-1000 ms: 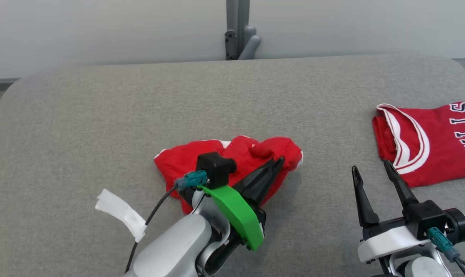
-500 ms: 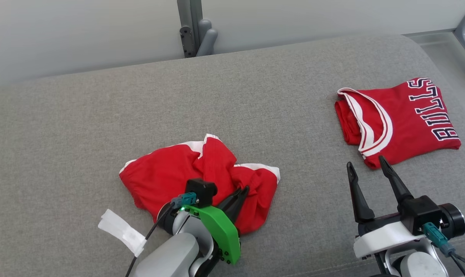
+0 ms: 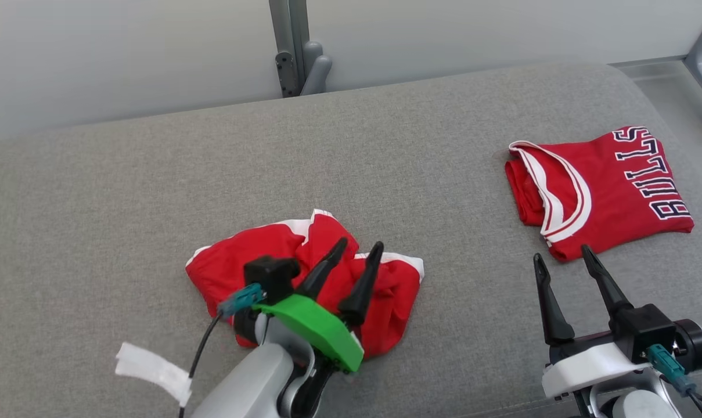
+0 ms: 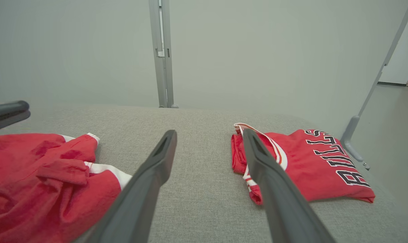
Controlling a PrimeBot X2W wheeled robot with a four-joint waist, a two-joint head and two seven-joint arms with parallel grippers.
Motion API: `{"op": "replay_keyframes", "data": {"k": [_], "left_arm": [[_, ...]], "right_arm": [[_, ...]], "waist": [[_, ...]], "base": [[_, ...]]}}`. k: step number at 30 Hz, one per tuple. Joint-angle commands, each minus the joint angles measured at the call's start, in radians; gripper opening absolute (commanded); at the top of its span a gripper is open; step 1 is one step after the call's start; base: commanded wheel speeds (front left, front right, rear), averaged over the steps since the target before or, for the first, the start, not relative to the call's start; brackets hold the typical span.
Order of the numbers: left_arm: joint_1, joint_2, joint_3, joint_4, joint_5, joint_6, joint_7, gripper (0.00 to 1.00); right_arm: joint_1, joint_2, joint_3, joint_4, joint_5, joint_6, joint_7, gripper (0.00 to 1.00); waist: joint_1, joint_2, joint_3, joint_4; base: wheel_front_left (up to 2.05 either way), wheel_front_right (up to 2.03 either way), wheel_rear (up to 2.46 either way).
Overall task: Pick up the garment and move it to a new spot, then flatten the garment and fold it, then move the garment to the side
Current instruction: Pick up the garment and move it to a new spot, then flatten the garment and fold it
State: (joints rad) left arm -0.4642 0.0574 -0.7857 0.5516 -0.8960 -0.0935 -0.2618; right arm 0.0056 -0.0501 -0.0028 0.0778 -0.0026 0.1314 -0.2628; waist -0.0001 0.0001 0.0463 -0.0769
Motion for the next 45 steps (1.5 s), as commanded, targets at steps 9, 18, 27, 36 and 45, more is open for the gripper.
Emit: {"op": "replay_keyframes", "data": {"k": [9,18,27,36,45], "left_arm": [[0.326,0.113,0.257,-0.256,0.224,0.112,-0.003,1.00],[0.500,0.124,0.477,-0.340,0.394,0.099,-0.003,1.00],[0.612,0.073,0.678,-0.329,0.524,0.006,-0.003,1.00],[0.599,0.024,0.753,-0.316,0.573,-0.033,-0.003,1.00],[0.575,0.008,0.751,-0.309,0.551,-0.038,-0.004,1.00]], "right_arm": [[0.083,-0.001,-0.054,-0.012,0.005,-0.001,-0.002,1.00],[0.145,-0.002,-0.109,-0.008,0.002,-0.001,-0.002,1.00],[0.172,-0.001,-0.154,0.021,0.009,-0.002,-0.002,1.00],[0.171,-0.001,-0.154,0.048,0.015,-0.002,-0.003,1.00],[0.144,-0.001,-0.144,0.039,0.012,-0.002,-0.003,1.00]], "waist": [[0.0001,-0.0001,-0.061,0.065],[0.0001,-0.0001,-0.093,0.130],[0.0001,-0.0001,-0.104,0.160],[0.0001,-0.0001,-0.095,0.161],[0.0001,-0.0001,-0.071,0.132]], "base": [[0.00,0.00,0.00],[0.00,0.00,0.00],[0.00,0.00,0.00],[0.00,0.00,0.00],[0.00,0.00,0.00]]}}
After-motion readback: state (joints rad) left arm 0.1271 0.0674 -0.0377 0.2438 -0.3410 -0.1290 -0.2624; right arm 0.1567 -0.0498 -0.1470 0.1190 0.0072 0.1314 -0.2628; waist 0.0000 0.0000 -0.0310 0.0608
